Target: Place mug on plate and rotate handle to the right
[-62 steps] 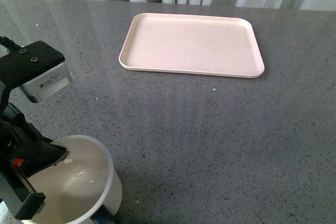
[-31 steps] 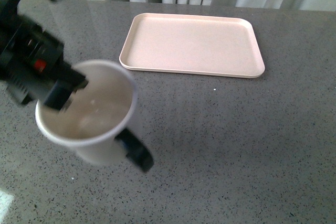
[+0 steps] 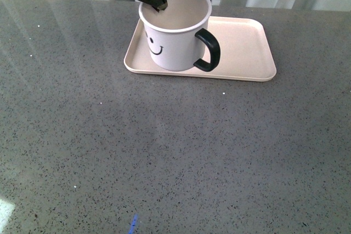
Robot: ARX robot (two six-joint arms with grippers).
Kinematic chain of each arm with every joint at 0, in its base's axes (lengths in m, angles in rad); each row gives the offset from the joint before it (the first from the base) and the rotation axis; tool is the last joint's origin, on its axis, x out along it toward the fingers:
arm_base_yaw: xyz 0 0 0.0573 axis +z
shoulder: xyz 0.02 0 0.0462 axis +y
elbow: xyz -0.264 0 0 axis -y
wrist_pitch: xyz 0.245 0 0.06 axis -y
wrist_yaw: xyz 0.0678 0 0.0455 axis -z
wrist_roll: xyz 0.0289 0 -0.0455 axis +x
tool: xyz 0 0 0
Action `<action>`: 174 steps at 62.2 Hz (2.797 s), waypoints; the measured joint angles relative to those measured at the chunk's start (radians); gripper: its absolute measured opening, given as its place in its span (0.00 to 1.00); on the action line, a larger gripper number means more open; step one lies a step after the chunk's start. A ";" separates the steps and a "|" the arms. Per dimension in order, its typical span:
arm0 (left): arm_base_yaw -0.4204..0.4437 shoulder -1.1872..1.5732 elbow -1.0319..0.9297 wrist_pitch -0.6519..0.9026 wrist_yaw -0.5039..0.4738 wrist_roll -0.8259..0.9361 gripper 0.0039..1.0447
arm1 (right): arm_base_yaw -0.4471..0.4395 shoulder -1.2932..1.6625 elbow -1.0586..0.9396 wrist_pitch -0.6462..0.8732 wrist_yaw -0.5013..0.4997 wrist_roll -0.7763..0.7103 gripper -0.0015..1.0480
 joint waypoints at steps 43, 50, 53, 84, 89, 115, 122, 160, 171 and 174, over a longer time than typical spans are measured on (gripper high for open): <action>-0.015 0.457 0.687 -0.324 0.026 0.057 0.02 | 0.000 0.000 0.000 0.000 0.000 0.000 0.91; -0.013 0.538 0.813 -0.388 0.027 0.067 0.02 | 0.000 0.000 0.000 0.000 0.000 0.000 0.91; -0.012 0.574 0.877 -0.417 0.028 0.070 0.02 | 0.000 0.000 0.000 0.000 0.000 0.000 0.91; -0.010 0.767 1.225 -0.581 0.021 0.084 0.02 | 0.000 0.000 0.000 0.000 0.000 0.000 0.91; -0.011 0.775 1.225 -0.581 0.023 0.084 0.03 | 0.000 0.000 0.000 0.000 0.000 0.000 0.91; -0.015 0.779 1.226 -0.583 0.049 0.086 0.68 | 0.000 0.000 0.000 0.000 0.000 0.000 0.91; -0.014 0.775 1.226 -0.577 0.056 0.087 0.81 | 0.000 0.000 0.000 0.000 0.000 0.000 0.91; 0.119 -0.240 -0.228 0.716 -0.290 -0.308 0.77 | 0.000 0.000 0.000 0.000 -0.001 0.000 0.91; 0.163 -0.440 -0.669 1.181 -0.498 -0.356 0.48 | 0.000 0.000 0.000 0.000 0.000 0.000 0.91; 0.176 -0.478 -0.751 1.225 -0.491 -0.362 0.41 | 0.000 0.000 0.000 0.000 0.000 0.000 0.91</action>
